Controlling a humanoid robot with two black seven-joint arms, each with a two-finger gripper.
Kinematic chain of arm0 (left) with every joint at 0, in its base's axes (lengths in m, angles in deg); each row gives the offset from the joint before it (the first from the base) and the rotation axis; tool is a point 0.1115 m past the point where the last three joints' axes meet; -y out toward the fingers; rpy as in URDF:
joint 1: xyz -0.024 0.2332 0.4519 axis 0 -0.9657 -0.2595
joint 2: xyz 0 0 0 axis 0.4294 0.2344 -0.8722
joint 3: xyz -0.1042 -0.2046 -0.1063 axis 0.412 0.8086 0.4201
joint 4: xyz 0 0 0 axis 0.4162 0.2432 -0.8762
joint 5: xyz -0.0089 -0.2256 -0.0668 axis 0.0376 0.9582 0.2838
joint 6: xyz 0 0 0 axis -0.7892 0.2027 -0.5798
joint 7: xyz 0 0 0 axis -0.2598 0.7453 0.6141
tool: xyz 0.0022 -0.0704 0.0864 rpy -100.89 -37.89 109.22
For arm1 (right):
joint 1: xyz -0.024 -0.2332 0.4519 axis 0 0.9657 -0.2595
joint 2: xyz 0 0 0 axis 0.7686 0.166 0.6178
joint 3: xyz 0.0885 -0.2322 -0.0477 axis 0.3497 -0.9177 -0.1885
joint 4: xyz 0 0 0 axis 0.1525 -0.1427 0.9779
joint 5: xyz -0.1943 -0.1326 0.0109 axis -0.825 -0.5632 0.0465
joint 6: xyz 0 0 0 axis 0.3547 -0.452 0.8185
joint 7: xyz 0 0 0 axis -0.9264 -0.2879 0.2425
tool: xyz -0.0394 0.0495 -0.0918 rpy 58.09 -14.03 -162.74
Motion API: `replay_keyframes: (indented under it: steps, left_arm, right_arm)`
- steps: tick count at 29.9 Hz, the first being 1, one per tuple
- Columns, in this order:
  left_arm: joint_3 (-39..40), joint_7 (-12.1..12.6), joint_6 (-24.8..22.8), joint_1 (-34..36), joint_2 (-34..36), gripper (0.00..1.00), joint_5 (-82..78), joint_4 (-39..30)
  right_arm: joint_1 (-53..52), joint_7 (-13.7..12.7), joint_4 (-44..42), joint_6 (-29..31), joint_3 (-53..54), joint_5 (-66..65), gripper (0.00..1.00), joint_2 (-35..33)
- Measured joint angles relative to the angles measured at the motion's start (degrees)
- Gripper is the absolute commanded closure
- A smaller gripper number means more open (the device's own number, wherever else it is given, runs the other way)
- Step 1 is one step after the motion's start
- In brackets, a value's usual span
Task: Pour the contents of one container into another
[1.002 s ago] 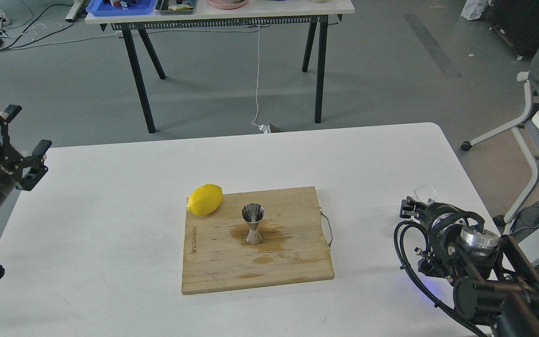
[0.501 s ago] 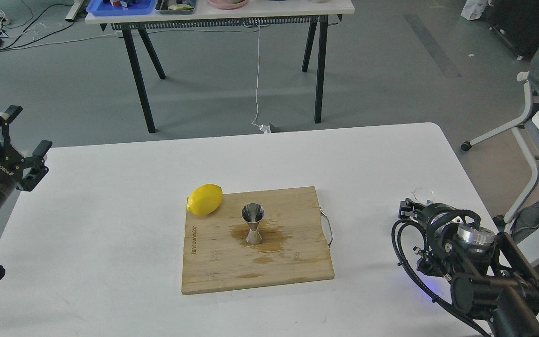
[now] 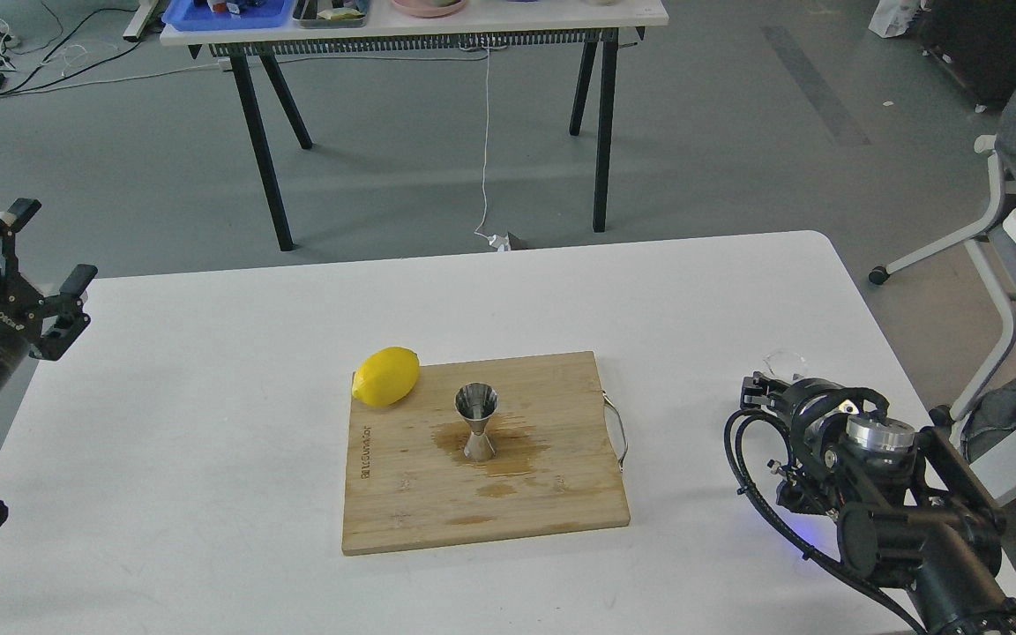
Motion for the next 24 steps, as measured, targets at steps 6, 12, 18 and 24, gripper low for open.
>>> replay_keyframes:
  steps: [6,12,18,24]
  left_arm:
    - [0.00,0.00,0.00,0.00,-0.03,0.01,0.00,0.00]
    - [0.00,0.00,0.00,0.00,-0.03,0.01,0.00,0.00]
    - [0.00,0.00,0.00,0.00,0.00,0.01,0.00,0.00]
    - [0.00,0.00,0.00,0.00,0.04,0.01,0.00,0.00]
  right_arm:
    - [-1.08,-0.08,-1.71,0.00,-0.57,-0.03,0.53,-0.07]
    - [-1.29,-0.18,-1.96,0.00,-1.24,-0.09,0.49,-0.07]
    - [-1.30,-0.18,-1.96,0.00,-1.86,-0.09,0.45,-0.07]
    - [-1.30,-0.18,-1.87,-0.09,-1.88,-0.08,0.41,-0.07]
